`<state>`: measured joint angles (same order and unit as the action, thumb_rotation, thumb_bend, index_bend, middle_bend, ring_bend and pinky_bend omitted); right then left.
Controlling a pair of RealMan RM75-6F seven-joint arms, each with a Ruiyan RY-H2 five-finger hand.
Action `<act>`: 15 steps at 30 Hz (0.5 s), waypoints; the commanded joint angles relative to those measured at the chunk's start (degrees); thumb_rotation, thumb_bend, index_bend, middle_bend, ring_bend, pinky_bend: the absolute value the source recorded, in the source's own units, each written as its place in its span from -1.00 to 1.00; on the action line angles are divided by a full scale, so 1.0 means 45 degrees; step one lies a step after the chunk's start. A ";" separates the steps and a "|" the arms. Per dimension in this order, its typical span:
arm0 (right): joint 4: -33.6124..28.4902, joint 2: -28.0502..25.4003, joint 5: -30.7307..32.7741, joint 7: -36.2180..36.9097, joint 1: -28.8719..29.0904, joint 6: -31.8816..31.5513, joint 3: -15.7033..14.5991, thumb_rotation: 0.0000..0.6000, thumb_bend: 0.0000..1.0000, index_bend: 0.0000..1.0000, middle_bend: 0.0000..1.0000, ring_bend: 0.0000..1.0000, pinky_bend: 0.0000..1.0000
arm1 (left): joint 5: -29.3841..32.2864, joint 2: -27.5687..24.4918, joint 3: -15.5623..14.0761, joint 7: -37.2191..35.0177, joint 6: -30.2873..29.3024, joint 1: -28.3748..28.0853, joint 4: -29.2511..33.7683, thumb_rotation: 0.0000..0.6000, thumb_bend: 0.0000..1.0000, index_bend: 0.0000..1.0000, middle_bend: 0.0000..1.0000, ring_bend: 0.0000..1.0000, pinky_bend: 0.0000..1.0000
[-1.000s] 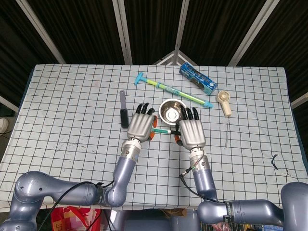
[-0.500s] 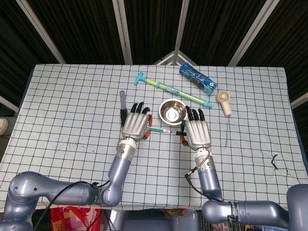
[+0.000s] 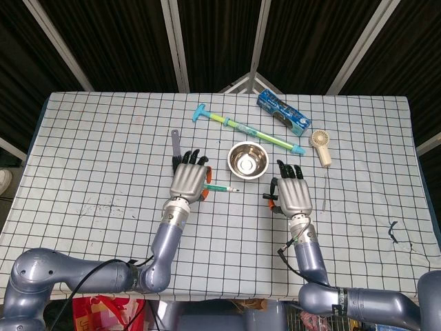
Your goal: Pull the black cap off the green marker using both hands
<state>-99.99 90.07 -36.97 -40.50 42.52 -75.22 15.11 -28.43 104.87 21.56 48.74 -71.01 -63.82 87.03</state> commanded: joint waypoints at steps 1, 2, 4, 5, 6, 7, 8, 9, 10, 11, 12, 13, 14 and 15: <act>0.0332 0.0155 0.0032 0.0203 -0.0050 0.0225 -0.0024 1.00 -0.17 -0.11 -0.87 -0.81 -0.98 | 0.0002 0.0160 -0.0052 -0.0021 0.0192 -0.0050 -0.0189 1.00 0.08 0.19 -0.68 -1.00 -1.00; 0.0376 0.0175 0.0054 0.0227 -0.0059 0.0251 -0.0024 1.00 -0.24 -0.27 -0.87 -0.81 -0.98 | -0.0002 0.0189 -0.0070 -0.0010 0.0240 -0.0065 -0.0221 1.00 0.08 0.11 -0.69 -1.00 -1.00; 0.0449 0.0211 0.0029 0.0282 -0.0068 0.0296 -0.0018 1.00 -0.47 -0.57 -0.87 -0.81 -0.98 | 0.0032 0.0227 -0.0090 0.0033 0.0388 -0.0101 -0.0249 1.00 0.08 -0.07 -0.70 -1.00 -1.00; 0.0450 0.0214 0.0028 0.0305 -0.0075 0.0313 -0.0008 1.00 -0.54 -0.66 -0.87 -0.81 -0.98 | 0.0080 0.0221 -0.0067 0.0050 0.0449 -0.0114 -0.0224 1.00 0.08 -0.17 -0.71 -1.00 -1.00; 0.0424 0.0213 0.0070 0.0312 -0.0086 0.0308 0.0016 1.00 -0.58 -0.72 -0.87 -0.81 -0.98 | 0.0093 0.0203 -0.0054 0.0073 0.0489 -0.0128 -0.0182 1.00 0.08 -0.26 -0.72 -1.00 -1.00; 0.0403 0.0207 0.0095 0.0301 -0.0090 0.0298 0.0030 1.00 -0.64 -0.81 -0.87 -0.82 -0.98 | 0.0093 0.0189 -0.0051 0.0091 0.0502 -0.0136 -0.0153 1.00 0.08 -0.32 -0.73 -1.00 -1.00; 0.0366 0.0196 0.0125 0.0281 -0.0096 0.0279 0.0045 1.00 -0.68 -0.87 -0.87 -0.82 -0.98 | 0.0091 0.0156 -0.0052 0.0121 0.0518 -0.0142 -0.0082 1.00 0.08 -0.40 -0.74 -1.00 -1.00; 0.0321 0.0178 0.0165 0.0258 -0.0105 0.0271 0.0052 1.00 -0.71 -0.93 -0.87 -0.83 -0.98 | 0.0098 0.0118 -0.0051 0.0156 0.0500 -0.0139 -0.0007 1.00 0.08 -0.45 -0.74 -1.00 -1.00; 0.0274 0.0153 0.0224 0.0222 -0.0114 0.0273 0.0055 1.00 -0.73 -0.98 -0.87 -0.83 -0.98 | 0.0104 0.0082 -0.0055 0.0202 0.0452 -0.0134 0.0066 1.00 0.08 -0.52 -0.75 -1.00 -1.00; 0.0225 0.0121 0.0284 0.0192 -0.0126 0.0274 0.0056 1.00 -0.74 -0.99 -0.87 -0.83 -0.98 | 0.0109 0.0034 -0.0065 0.0245 0.0403 -0.0120 0.0153 1.00 0.08 -0.58 -0.75 -1.00 -1.00; 0.0196 0.0101 0.0308 0.0191 -0.0137 0.0271 0.0062 1.00 -0.74 -0.99 -0.87 -0.83 -0.98 | 0.0117 0.0000 -0.0070 0.0262 0.0375 -0.0103 0.0217 1.00 0.08 -0.62 -0.76 -1.00 -1.00; 0.0161 0.0070 0.0335 0.0209 -0.0164 0.0266 0.0067 1.00 -0.74 -0.99 -0.87 -0.83 -0.98 | 0.0124 -0.0058 -0.0083 0.0284 0.0322 -0.0071 0.0312 1.00 0.08 -0.65 -0.77 -1.00 -1.00; 0.0118 0.0022 0.0346 0.0239 -0.0199 0.0271 0.0059 1.00 -0.74 -0.99 -0.87 -0.83 -0.98 | 0.0116 -0.0127 -0.0110 0.0294 0.0274 -0.0026 0.0420 1.00 0.08 -0.67 -0.78 -1.00 -1.00; 0.0068 -0.0039 0.0334 0.0287 -0.0238 0.0283 0.0055 1.00 -0.74 -0.99 -0.87 -0.83 -0.98 | 0.0119 -0.0212 -0.0136 0.0299 0.0243 0.0024 0.0541 1.00 0.08 -0.68 -0.78 -1.00 -1.00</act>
<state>-99.55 90.02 -35.46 -39.32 41.55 -73.98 15.38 -27.91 104.34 21.10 49.97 -69.65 -63.99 88.94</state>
